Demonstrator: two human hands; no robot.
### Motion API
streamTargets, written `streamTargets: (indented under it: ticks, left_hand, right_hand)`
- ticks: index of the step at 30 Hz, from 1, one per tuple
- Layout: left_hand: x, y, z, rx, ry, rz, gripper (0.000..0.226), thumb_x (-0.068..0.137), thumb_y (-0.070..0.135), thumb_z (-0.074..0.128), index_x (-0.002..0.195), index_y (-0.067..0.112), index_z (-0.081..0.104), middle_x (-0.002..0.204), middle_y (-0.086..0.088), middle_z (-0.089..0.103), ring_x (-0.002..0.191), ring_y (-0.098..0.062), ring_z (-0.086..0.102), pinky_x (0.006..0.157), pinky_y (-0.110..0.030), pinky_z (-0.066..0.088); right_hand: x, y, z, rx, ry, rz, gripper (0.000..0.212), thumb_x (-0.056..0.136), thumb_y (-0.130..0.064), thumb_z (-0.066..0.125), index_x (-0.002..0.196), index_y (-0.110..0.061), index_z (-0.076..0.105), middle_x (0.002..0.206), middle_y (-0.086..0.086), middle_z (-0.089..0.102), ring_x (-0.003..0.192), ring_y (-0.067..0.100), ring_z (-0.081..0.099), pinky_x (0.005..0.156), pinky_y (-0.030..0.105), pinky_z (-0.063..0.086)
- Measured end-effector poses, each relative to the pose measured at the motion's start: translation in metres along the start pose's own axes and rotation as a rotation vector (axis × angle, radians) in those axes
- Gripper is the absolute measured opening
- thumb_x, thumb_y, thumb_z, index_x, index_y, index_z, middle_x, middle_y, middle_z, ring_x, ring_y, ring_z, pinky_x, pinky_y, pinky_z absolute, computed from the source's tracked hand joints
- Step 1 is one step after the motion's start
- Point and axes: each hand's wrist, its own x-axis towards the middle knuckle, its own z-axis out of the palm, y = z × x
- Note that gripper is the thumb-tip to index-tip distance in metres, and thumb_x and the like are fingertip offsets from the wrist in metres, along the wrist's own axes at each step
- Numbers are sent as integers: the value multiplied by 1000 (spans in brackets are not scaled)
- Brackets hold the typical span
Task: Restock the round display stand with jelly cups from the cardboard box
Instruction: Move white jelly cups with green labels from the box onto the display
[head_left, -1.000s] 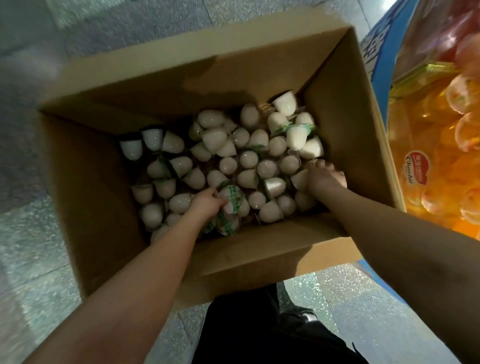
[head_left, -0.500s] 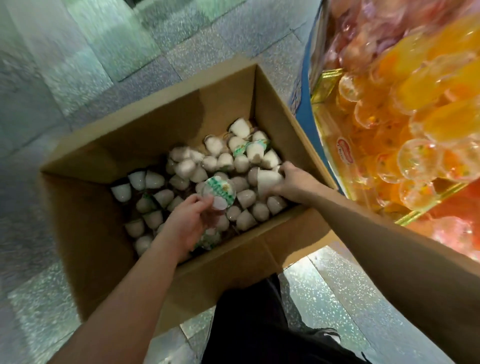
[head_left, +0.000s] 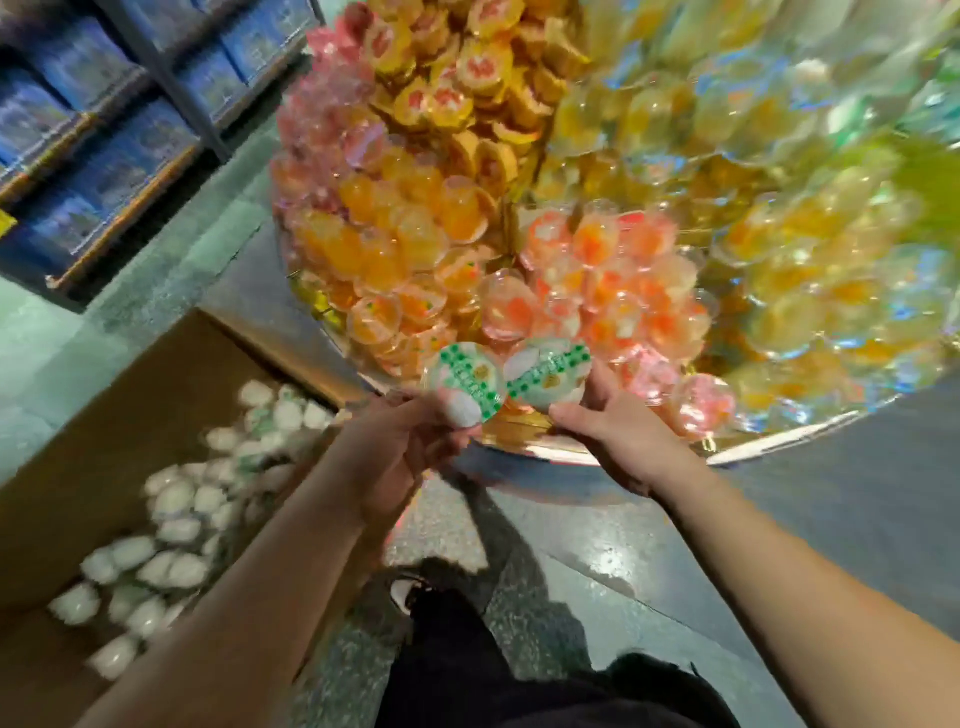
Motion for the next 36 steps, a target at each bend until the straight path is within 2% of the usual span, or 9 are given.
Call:
streamTargets:
  ticks: [4,7,13,20,24,28,30,33,36]
  left_hand:
    - [-3,-26,135,48,-137,-32,12,99,3,43,103,-1,54,73,-14,70,54,-18,69,48,-21,55]
    - [-10,-42,217,45,-223,-31,9,97,2,48,95,4,56,74,-9,71,60,-16,70,53,-23,57]
    - [-10,-70,339,105,-337,-81,19,95,6,53,112,-2,56,87,-17,72,67,-21,71,54,-23,58]
    - [16,-86,436,104,-411,-152,9,96,5,54,87,5,55,75,-16,71,61,-24,71,48,-22,55]
    - [53,-93,484,64,-423,-184,7,95,6,55,97,0,58,86,-19,71,66,-24,72,52,-22,57]
    - [93,-90,533,38,-429,-227,11,96,9,55,104,1,55,96,-21,67,72,-23,72,57,-22,59]
    - [108,-88,558,29,-397,-249,14,96,10,56,107,2,54,96,-21,67,70,-24,72,57,-23,59]
    - [123,-86,593,-23,-383,-271,20,96,10,56,115,3,50,89,-18,71,70,-24,73,54,-23,58]
    - [140,-82,621,-42,-355,-246,25,98,9,54,121,2,45,81,-16,71,68,-22,73,54,-23,58]
  right_hand:
    - [-89,-16,-107,-127,145,-24,61,88,8,63,141,-8,39,104,-13,65,85,-14,64,77,5,45]
    - [-146,-27,-174,-228,243,-40,49,92,6,59,127,-21,38,101,-20,58,76,-25,57,72,-1,41]
    - [-215,-26,-272,-415,445,-100,41,92,-24,68,113,-50,46,126,-10,56,111,-9,53,103,16,38]
    - [-236,-34,-359,-506,587,-95,46,90,-20,70,107,-52,42,108,-12,52,92,-13,49,83,0,32]
    - [-221,-38,-420,-546,567,-39,36,88,-28,72,111,-46,49,113,-8,45,93,-2,46,80,-3,30]
    - [-200,-55,-483,-490,544,-9,34,86,-27,74,103,-50,55,78,-22,60,69,-8,48,72,8,37]
    - [-189,-63,-508,-421,533,-3,35,86,-25,75,105,-49,58,81,-27,67,74,-13,54,78,14,44]
    - [-176,-76,-537,-283,508,17,35,87,-18,74,107,-42,59,75,-26,69,70,-7,59,65,15,44]
    - [-164,-84,-564,-112,418,22,49,77,-21,79,117,-39,56,92,-17,72,77,2,58,62,22,42]
